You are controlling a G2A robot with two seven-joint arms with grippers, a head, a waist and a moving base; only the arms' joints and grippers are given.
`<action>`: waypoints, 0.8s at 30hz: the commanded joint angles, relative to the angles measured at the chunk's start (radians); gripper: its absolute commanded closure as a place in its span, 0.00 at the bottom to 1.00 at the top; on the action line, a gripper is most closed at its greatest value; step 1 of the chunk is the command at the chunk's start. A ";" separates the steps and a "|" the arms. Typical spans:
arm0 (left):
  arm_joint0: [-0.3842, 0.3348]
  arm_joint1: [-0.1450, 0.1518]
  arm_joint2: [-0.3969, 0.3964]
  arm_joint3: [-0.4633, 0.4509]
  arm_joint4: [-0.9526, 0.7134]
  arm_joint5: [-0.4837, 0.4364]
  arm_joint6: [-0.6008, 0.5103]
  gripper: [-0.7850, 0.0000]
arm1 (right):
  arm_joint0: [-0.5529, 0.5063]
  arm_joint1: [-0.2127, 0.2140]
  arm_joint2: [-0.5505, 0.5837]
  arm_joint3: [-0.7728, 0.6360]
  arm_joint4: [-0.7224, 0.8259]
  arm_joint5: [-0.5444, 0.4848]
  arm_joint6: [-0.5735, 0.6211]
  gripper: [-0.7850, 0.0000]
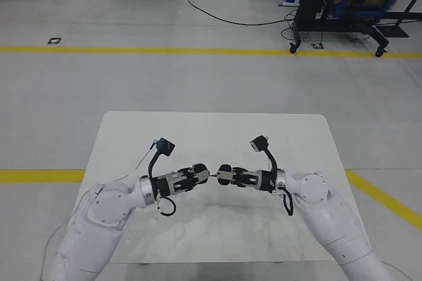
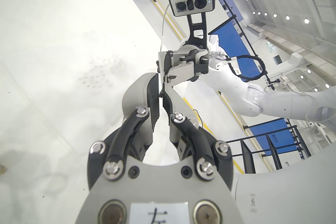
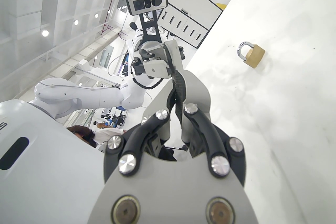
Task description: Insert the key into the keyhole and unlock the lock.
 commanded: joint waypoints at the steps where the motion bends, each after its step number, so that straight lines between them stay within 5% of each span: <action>1: 0.000 0.000 0.000 0.000 0.002 0.001 0.001 0.00 | -0.003 0.002 0.009 0.003 0.004 -0.010 -0.007 1.00; 11: 0.000 0.000 0.000 0.000 0.002 0.001 0.001 0.00 | -0.053 0.031 0.190 0.050 0.043 -0.092 -0.133 1.00; 19: -0.001 0.000 -0.005 -0.014 0.004 0.009 0.023 0.00 | -0.053 0.031 0.190 0.050 0.043 -0.092 -0.133 1.00; 24: 0.019 0.016 -0.053 -0.146 0.272 0.137 0.020 0.00 | -0.053 0.031 0.190 0.050 0.043 -0.092 -0.133 1.00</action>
